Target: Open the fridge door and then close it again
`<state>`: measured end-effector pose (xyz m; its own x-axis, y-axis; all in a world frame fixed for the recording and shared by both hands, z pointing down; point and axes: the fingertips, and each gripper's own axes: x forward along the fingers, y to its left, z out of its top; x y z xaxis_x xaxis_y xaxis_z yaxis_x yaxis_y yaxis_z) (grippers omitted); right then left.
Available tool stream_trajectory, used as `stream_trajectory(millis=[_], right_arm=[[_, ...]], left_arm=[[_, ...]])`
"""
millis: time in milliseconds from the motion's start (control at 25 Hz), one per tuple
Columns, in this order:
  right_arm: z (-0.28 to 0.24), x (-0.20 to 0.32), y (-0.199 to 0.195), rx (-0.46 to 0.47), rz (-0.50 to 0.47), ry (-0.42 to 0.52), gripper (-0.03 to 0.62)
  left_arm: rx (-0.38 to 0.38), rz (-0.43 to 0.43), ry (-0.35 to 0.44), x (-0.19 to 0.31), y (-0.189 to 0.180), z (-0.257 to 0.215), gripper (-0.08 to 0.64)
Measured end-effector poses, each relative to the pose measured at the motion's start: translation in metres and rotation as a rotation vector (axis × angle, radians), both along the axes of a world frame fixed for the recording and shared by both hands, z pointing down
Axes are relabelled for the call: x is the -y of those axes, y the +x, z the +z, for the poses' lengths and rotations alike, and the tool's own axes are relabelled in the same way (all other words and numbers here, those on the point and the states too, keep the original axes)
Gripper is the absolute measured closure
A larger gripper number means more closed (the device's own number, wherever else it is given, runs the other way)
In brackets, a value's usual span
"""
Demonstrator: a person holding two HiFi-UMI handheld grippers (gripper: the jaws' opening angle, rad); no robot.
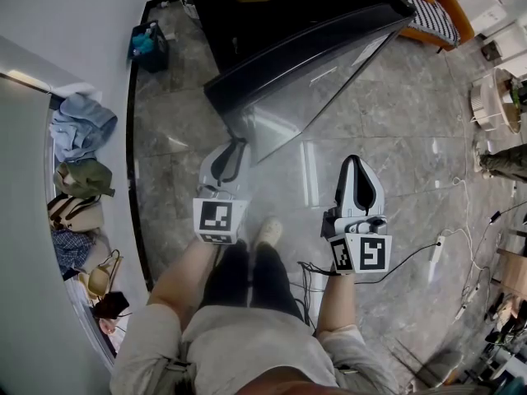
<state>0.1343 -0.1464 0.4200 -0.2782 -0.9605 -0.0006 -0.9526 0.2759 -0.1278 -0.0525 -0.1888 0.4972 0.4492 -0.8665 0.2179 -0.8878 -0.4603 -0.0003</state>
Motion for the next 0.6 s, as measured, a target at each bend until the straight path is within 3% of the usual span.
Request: stream_trajectory(millis=[600], right_arm=[[0.009, 0.007, -0.006, -0.004, 0.005, -0.019, 0.591]], left_arm=[[0.002, 0.005, 0.006, 0.036, -0.021, 0.000, 0.491]])
